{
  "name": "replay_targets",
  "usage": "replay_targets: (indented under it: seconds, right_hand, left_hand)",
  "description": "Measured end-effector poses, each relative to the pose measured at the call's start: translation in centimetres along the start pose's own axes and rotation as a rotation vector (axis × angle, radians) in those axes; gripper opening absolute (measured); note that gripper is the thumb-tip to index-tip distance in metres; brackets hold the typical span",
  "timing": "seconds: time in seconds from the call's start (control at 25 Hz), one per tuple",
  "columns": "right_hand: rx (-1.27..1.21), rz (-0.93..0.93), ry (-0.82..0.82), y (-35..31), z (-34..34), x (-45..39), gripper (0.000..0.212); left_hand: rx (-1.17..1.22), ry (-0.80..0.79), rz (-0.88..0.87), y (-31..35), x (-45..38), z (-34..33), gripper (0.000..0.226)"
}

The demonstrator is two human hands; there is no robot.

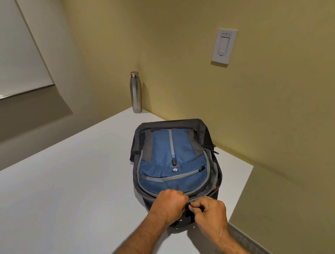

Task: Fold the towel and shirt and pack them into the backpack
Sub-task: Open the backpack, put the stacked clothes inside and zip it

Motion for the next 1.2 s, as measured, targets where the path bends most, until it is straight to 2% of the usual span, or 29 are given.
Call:
replay_targets:
  seconds: [0.28, 0.52, 0.68, 0.84, 0.96, 1.2]
  right_hand:
    - [0.026, -0.045, 0.109, 1.8, 5.7, -1.6, 0.019]
    - [0.234, 0.047, 0.074, 2.5, 8.0, -4.4, 0.012]
    - [0.301, 0.026, 0.058, 3.1, 8.5, -6.0, 0.009]
    - [0.223, 0.032, 0.084, 3.3, 8.7, -5.6, 0.012]
    - [0.18, 0.054, 0.099, 3.4, 9.0, -5.6, 0.016]
    - [0.165, 0.11, 0.075, 4.6, 9.1, -5.9, 0.019]
  left_hand:
    - [0.054, -0.076, 0.041, -0.4, -0.4, -0.2, 0.02]
    - [0.052, -0.073, 0.026, -0.5, -0.6, 0.4, 0.018]
    - [-0.024, -0.114, -0.004, 0.3, -0.8, 1.6, 0.021]
    - [-0.01, -0.016, -0.032, 2.7, -2.0, 3.3, 0.037]
    - [0.023, 0.023, 0.012, 5.5, -4.8, 4.6, 0.035]
    - [-0.008, -0.129, 0.105, 7.6, -8.4, 4.4, 0.018]
Point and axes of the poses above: each hand's wrist, its own x-axis away from the middle knuckle, its own z-axis out of the back of the hand, y = z × x, the point moved 3 cm from there along -x, towards the middle knuckle, and after that the axes turned 14 degrees about -x, right-handed, at the moved point
